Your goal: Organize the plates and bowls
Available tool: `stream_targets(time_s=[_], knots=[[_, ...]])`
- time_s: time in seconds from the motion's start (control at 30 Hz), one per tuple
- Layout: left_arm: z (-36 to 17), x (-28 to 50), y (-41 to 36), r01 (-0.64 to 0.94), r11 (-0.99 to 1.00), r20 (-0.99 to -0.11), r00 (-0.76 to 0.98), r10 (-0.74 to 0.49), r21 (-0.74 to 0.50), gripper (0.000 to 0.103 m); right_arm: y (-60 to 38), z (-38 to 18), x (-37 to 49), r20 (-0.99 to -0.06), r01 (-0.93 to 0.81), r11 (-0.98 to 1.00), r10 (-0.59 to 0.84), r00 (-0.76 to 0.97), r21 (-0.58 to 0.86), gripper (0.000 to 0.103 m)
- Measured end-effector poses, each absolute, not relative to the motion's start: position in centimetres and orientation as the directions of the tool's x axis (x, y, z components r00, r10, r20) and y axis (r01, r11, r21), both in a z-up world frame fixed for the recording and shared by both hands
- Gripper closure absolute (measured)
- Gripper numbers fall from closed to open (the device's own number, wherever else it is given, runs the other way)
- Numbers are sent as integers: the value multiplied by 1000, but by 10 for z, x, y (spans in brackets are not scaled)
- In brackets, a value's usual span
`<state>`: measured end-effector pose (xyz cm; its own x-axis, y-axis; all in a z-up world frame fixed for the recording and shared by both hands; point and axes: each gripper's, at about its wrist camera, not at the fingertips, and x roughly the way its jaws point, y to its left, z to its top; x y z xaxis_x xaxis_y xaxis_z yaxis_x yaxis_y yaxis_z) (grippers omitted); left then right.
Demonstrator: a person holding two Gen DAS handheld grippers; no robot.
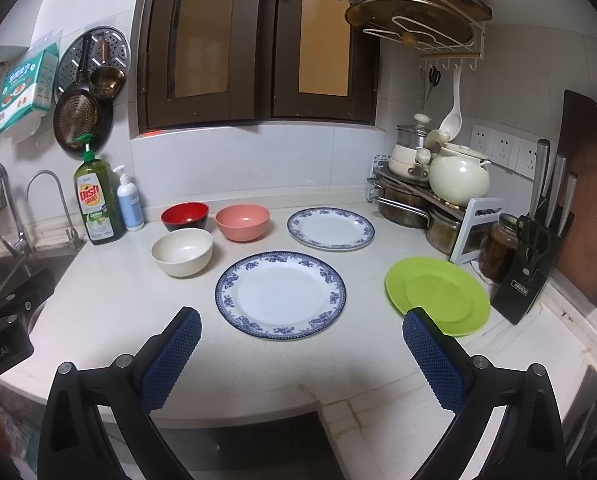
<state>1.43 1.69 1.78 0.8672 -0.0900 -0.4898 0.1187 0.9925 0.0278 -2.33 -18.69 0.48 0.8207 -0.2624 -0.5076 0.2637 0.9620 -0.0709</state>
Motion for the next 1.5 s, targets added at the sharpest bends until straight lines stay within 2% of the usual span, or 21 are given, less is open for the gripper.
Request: stream_targets(time_s=[0.43, 0.73, 1.07, 1.4, 1.5], knots=[[3, 25, 19, 115, 991, -489, 870, -68, 67, 0, -180, -2, -17, -514, 290, 955, -279, 811, -62, 1], [-15, 62, -2, 131, 989, -532, 843, -76, 66, 0, -191, -16, 6, -555, 296, 953, -281, 783, -66, 1], [-36, 128, -48, 126, 991, -593, 801, -78, 40, 1, -232, -32, 71, -584, 274, 960, -251, 772, -50, 1], [-70, 173, -85, 128, 990, -665, 744, -61, 53, 2, -277, -72, 133, -672, 248, 969, -193, 715, -15, 2], [-82, 187, -94, 145, 988, -687, 723, -66, 58, 5, -285, -85, 143, -694, 255, 967, -185, 696, -3, 4]])
